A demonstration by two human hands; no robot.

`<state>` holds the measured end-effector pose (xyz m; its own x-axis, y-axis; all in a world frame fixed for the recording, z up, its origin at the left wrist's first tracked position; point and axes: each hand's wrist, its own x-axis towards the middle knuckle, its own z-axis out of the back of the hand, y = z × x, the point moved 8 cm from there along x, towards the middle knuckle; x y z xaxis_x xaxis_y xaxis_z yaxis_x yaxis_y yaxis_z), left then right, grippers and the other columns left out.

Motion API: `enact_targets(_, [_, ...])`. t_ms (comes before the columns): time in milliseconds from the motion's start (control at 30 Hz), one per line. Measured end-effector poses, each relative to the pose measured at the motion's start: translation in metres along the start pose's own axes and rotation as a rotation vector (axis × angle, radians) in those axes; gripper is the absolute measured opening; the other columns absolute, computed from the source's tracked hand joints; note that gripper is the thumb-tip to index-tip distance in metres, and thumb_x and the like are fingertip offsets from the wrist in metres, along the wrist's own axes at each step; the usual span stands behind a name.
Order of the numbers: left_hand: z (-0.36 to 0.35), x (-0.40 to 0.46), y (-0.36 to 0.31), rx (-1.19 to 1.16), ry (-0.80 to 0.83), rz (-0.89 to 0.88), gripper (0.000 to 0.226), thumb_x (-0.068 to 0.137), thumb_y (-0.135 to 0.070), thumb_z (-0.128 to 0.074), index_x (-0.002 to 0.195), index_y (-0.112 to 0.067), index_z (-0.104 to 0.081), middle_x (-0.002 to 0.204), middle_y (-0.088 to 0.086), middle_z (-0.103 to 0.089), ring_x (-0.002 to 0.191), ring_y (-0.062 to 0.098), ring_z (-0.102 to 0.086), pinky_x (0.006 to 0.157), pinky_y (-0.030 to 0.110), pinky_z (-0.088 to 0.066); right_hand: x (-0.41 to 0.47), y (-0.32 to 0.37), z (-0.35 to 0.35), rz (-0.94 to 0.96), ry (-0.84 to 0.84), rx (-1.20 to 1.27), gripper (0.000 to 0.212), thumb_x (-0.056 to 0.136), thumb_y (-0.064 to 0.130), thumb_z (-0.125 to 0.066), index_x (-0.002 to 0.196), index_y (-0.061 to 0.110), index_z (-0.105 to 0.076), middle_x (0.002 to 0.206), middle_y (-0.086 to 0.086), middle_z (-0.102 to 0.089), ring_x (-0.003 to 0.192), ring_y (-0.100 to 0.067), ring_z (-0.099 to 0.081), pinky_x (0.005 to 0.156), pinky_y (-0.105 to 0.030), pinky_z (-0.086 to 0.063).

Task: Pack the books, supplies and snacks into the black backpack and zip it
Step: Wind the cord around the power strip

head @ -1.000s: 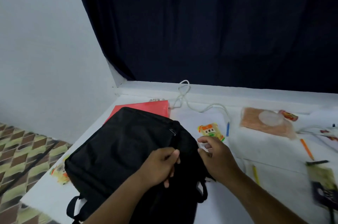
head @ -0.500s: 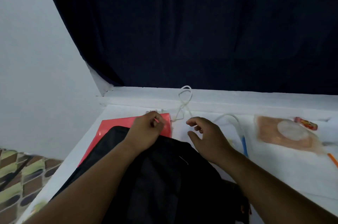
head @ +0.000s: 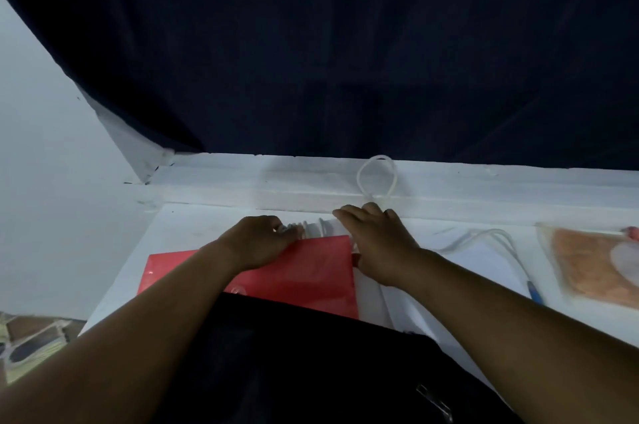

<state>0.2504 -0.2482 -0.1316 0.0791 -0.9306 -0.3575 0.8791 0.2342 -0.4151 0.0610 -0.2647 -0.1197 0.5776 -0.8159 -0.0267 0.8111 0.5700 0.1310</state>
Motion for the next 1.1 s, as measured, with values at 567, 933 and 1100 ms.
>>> enact_targets(567, [0.023,-0.067,-0.111,-1.052,0.132,-0.265,0.046,0.075,-0.024,-0.085,0.110,-0.017,-0.056,0.097,0.007,-0.066,0.084,0.020,-0.070,0.076,0.037,-0.059,-0.092,-0.030,0.100,-0.006,-0.490,0.012,0.065,0.073,0.058,-0.061,0.131,0.027,-0.058,0.103,0.014,-0.057,0.106,-0.016,-0.044,0.092,-0.035,-0.023])
enact_targets(933, [-0.018,-0.213,-0.199,-0.920,0.020,-0.385,0.038,0.078,-0.029,-0.085,0.108,-0.024,-0.063,0.095,0.011,-0.065,0.079,0.025,-0.068,0.072,0.043,-0.060,-0.239,-0.024,0.151,0.116,-0.479,0.032,0.073,0.072,0.065,-0.055,0.127,0.018,-0.062,0.120,0.012,-0.063,0.115,-0.010,-0.056,0.109,-0.041,-0.019])
enact_targets(1100, [-0.043,-0.272,-0.226,-0.625,0.021,-0.410,0.035,0.077,-0.041,-0.083,0.103,-0.033,-0.061,0.089,0.001,-0.071,0.077,0.019,-0.070,0.071,0.035,-0.059,-0.307,-0.024,0.148,0.142,-0.389,0.076,0.072,0.076,0.059,-0.056,0.135,0.017,-0.057,0.128,0.010,-0.062,0.112,-0.015,-0.059,0.102,-0.035,-0.025])
